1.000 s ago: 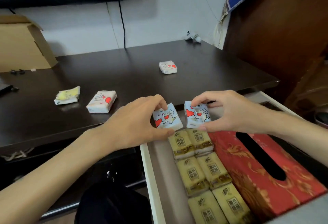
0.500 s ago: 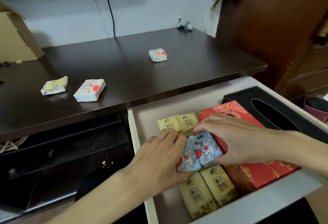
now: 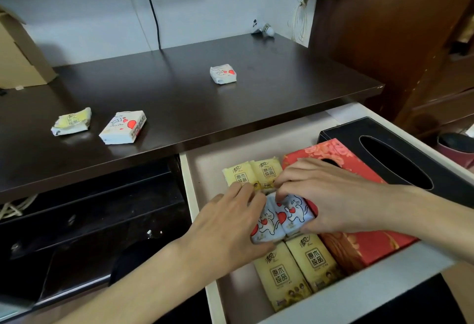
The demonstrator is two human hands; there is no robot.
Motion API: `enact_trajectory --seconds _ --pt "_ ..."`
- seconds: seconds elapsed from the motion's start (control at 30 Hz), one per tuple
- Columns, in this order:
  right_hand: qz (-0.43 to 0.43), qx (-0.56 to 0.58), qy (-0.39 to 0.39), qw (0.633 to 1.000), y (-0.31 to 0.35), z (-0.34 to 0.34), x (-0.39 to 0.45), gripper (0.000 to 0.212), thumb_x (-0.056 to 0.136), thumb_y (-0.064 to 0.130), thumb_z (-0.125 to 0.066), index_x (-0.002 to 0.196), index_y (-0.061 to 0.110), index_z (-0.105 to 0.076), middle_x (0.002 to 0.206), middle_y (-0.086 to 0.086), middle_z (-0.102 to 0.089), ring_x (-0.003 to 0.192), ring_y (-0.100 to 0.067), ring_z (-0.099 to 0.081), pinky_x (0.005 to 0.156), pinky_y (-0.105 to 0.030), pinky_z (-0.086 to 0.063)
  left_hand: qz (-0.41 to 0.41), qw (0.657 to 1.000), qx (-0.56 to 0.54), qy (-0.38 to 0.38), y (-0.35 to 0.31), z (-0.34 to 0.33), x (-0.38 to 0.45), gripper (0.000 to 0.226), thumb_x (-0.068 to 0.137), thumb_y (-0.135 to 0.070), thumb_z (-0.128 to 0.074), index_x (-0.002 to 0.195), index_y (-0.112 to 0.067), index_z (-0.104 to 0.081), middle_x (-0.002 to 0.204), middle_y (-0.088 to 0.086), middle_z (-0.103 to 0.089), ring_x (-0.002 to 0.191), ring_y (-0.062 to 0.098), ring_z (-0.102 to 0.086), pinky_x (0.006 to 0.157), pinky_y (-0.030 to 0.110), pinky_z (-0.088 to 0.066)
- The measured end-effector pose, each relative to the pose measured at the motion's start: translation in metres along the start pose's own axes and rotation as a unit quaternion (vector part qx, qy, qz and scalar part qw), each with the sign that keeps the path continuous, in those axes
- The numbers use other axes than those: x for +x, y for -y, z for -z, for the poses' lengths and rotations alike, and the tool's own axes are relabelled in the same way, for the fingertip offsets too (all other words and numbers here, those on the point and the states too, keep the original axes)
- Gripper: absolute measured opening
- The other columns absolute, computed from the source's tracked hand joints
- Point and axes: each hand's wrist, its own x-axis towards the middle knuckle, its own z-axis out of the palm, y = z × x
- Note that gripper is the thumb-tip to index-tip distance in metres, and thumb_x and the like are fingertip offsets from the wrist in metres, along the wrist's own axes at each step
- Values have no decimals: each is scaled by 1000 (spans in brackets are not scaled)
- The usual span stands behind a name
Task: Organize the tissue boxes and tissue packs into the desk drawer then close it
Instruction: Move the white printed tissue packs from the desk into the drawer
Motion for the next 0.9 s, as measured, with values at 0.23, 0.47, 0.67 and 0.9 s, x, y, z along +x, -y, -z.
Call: enact_trajectory --seconds 0.23,0.47,0.67,0.9 --pt "-9 3 39 999 -4 -3 -1 58 80 71 -62 130 42 -64 141 23 -36 130 -1 -22 103 -22 -21 -2 1000 4 1 1 4 -1 64 76 -75 -49 118 -26 -49 113 -10 -42 100 8 -38 73 26 -45" --pt "-51 105 -76 990 -8 26 20 33 95 50 -58 122 38 -71 131 26 -55 125 6 -43 104 -37 -44 13 999 -15 -48 14 34 -4 51 87 -68 -39 115 -28 -55 106 -12 -47 93 7 -45 64 26 -44" --pt "-91 269 -219 934 -10 63 104 16 93 14 -69 102 21 -81 102 8 -76 97 -9 -69 92 -27 -51 106 987 -23 -116 83 89 -6 33 89 -53 -50 110 -29 -58 104 -13 -53 99 10 -52 79 38 -49" --pt "-221 258 -247 907 -48 74 223 23 89 18 -66 108 15 -77 125 -3 -73 118 -26 -64 89 -26 -42 239 959 -4 -153 178 120 3 30 89 -40 -56 110 -21 -64 112 -1 -61 104 21 -59 84 37 -45"
